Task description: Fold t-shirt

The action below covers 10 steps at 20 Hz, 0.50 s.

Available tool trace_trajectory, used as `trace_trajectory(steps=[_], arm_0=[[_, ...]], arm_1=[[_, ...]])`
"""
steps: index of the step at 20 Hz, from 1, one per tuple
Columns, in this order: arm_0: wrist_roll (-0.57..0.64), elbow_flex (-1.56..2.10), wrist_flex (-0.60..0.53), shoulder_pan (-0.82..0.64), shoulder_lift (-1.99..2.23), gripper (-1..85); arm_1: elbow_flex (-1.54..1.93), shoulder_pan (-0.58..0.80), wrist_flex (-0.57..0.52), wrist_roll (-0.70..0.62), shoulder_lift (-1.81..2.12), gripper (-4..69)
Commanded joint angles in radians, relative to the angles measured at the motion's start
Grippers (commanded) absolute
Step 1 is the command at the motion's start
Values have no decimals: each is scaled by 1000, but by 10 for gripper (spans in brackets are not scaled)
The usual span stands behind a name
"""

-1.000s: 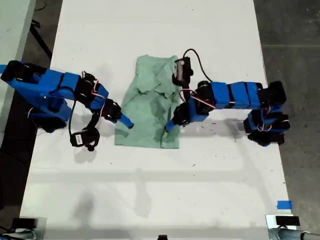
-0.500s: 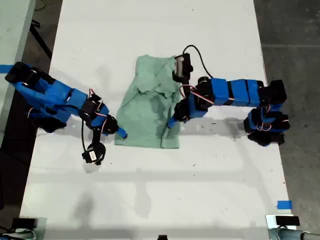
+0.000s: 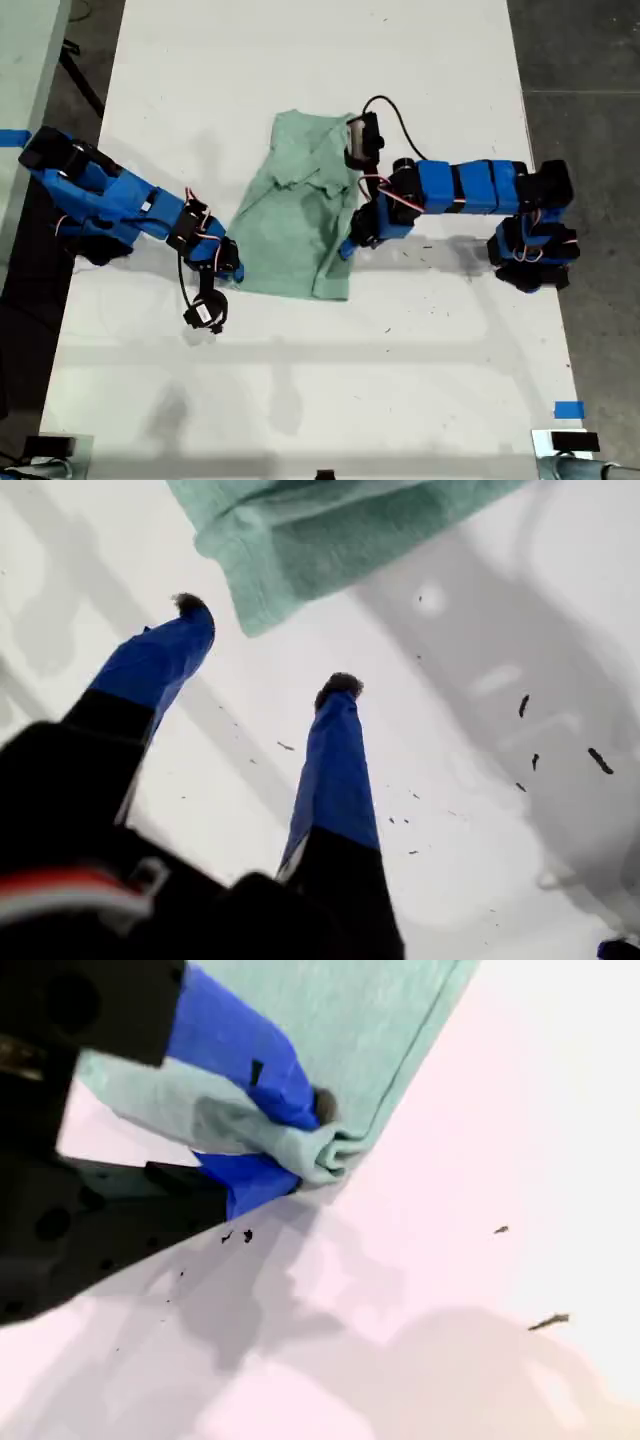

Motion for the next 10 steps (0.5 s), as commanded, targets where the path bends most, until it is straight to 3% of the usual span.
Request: trace_trajectory(steps=[1,6,9,10], arm_0=[[-17,2,58,2,60,0],[-17,-9,353,-48,250,0],[176,-295,385,-28,109,0],[256,-403,342,-9,17,0]], arm_1=[[-2,-12,-26,8,72,257],[21,-15,-44,18,74,257],[35,-17,-57,21,78,257],[35,-17,-58,21,78,257]])
